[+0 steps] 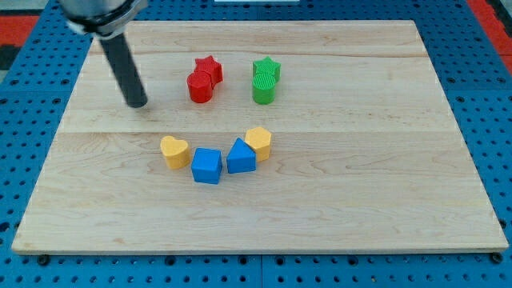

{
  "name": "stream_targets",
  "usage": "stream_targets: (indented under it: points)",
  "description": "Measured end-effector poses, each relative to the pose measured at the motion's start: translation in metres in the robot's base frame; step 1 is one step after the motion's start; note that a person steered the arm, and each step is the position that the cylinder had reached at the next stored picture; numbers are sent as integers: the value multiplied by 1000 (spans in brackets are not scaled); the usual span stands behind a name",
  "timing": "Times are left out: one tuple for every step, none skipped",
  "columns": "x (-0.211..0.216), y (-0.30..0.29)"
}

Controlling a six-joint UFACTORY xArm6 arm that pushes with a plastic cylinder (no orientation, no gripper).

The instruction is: Separate the red circle from red star

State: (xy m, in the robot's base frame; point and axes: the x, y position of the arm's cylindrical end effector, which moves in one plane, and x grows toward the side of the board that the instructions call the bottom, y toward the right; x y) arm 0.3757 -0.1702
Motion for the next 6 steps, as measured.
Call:
stream_targets:
  points:
    - [-8, 7]
    - [-4, 22]
    - [20, 42]
    - [42, 73]
    - [25, 105]
    - [-2, 99]
